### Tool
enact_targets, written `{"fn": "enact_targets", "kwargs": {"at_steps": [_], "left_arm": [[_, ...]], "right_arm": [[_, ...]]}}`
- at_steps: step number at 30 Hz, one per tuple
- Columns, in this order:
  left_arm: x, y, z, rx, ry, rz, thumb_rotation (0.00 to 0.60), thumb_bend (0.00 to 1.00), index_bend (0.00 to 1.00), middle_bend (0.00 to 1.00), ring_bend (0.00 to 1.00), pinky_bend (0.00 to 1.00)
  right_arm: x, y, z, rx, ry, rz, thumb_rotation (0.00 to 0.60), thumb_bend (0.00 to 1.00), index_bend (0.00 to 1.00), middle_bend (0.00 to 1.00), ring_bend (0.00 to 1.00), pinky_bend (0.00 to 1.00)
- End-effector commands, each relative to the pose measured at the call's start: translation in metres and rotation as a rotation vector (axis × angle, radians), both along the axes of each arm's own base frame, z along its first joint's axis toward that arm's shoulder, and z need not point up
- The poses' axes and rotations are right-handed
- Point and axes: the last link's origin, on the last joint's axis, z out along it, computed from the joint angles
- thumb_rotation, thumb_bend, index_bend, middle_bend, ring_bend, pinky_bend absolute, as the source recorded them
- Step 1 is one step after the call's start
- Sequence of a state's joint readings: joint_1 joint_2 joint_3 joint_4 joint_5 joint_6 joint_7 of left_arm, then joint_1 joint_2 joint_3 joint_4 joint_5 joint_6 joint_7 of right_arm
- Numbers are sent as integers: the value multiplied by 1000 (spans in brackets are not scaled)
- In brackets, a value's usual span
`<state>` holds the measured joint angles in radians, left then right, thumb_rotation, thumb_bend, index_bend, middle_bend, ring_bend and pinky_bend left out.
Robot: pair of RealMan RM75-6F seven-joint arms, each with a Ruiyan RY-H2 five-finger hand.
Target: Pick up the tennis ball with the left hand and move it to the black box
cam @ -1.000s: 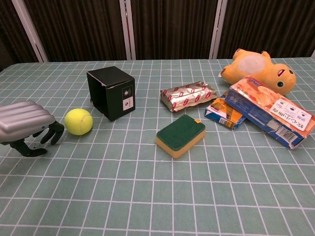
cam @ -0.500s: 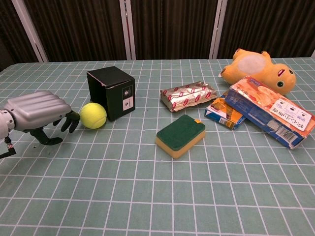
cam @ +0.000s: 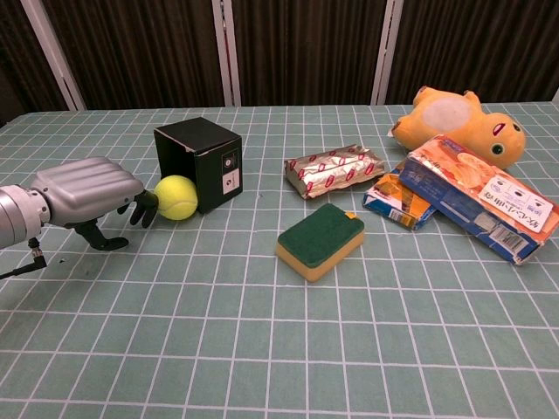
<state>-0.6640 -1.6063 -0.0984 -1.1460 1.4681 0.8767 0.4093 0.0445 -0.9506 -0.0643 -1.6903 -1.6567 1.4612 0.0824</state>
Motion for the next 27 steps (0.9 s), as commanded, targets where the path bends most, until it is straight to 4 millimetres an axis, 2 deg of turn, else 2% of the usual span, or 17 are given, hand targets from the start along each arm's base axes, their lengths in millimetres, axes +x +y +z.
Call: {"fn": "enact_targets", "kwargs": {"at_steps": [1,5,7,10,12,16,21,27], "left_arm": [[1,2,-1,4,-1,0,600,301,391,389,355,471],[3,4,-3,12,-3,0,600,301,315,313,264,371],[4,5,-4,16,-7,0,600,301,261,260,190,289],[6,7,-5,22,-14,-7,600,301,188,160,56,217],[8,8,-6,25,-22,-12,600,301,144,101,9,174],[10,8,-8,20,-42,-22,600,301,84,29,0,101],[10,9,-12,17,-39,-25,600,292,42,0,0,9],[9,7,-12,13,-49,-14,600,260,0,0,0,0]], "right_arm": [[0,0,1,-2,0,-3,600,428,0,0,0,0],[0,1,1,-1,1,-2,600,428,0,0,0,0],[0,2,0,2,5,-1,600,428,0,0,0,0],[1,2,0,4,3,0,600,428,0,0,0,0],[0,2,0,2,4,-1,600,428,0,0,0,0],[0,2,1,4,4,-3,600,428,0,0,0,0],[1,3,2,0,3,-1,600,428,0,0,0,0],[1,4,3,-6,1,2,600,428,0,0,0,0]]}}
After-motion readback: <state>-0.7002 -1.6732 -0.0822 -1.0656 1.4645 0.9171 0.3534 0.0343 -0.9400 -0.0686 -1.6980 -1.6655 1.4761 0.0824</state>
